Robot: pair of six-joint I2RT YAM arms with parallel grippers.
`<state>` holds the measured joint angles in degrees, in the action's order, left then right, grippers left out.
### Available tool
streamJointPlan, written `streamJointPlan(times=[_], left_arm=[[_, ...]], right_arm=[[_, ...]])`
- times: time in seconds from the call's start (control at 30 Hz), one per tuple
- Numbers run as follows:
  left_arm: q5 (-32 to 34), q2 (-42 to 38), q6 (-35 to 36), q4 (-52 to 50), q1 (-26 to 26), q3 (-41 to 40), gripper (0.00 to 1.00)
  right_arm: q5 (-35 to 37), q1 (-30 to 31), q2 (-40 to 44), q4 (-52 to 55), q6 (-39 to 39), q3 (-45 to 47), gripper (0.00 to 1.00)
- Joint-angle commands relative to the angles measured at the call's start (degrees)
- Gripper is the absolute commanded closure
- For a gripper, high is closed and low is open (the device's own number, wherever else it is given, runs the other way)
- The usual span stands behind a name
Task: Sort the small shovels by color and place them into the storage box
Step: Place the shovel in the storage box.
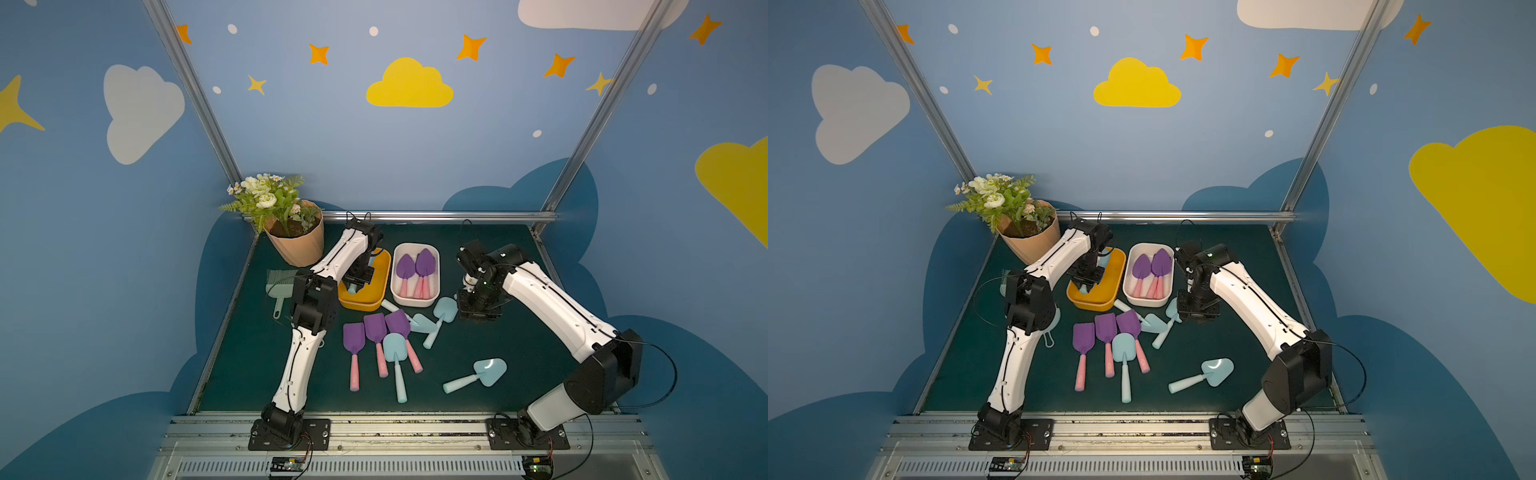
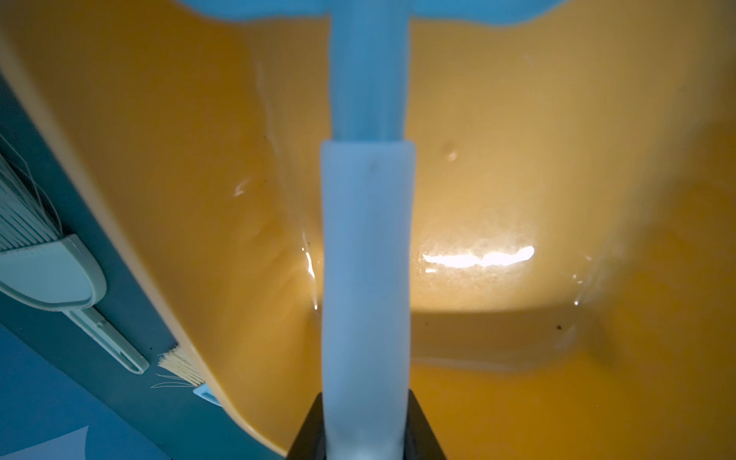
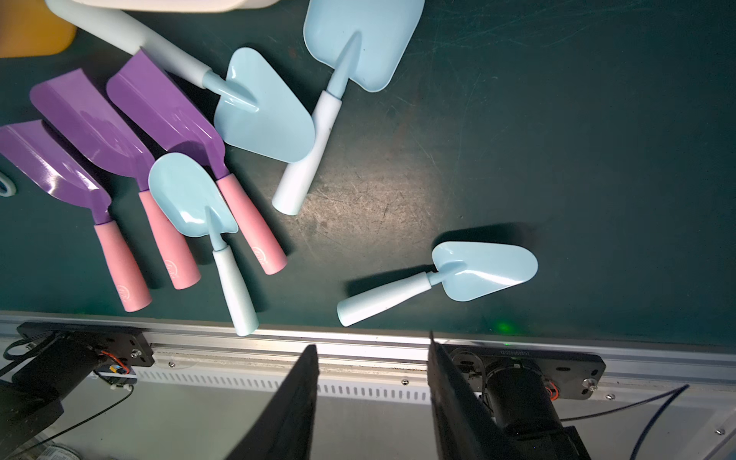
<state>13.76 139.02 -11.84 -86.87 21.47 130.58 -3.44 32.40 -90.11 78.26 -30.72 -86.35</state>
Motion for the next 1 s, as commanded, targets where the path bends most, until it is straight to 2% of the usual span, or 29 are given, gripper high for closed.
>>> streamJointPlan(times=[0.0,0.5,0.97], left_arm=[[-0.66,1.94,0.55,0.17,-0.3,-0.94,0.97],[-0.25,4.21,1.53,1.08,-0.98,-1.91,0.97],[1.96,5.97,2.25,1.01,-1.37,-2.35,0.83]], right_arm=[[0.93,0.04,-0.6,1.66,0.56,-0.97,0.54],[0.72,0.17,-1.45,1.12,0.56,-0.43,0.53],[0.87,0.21,-1.74,1.08,0.4,-0.14,0.54]])
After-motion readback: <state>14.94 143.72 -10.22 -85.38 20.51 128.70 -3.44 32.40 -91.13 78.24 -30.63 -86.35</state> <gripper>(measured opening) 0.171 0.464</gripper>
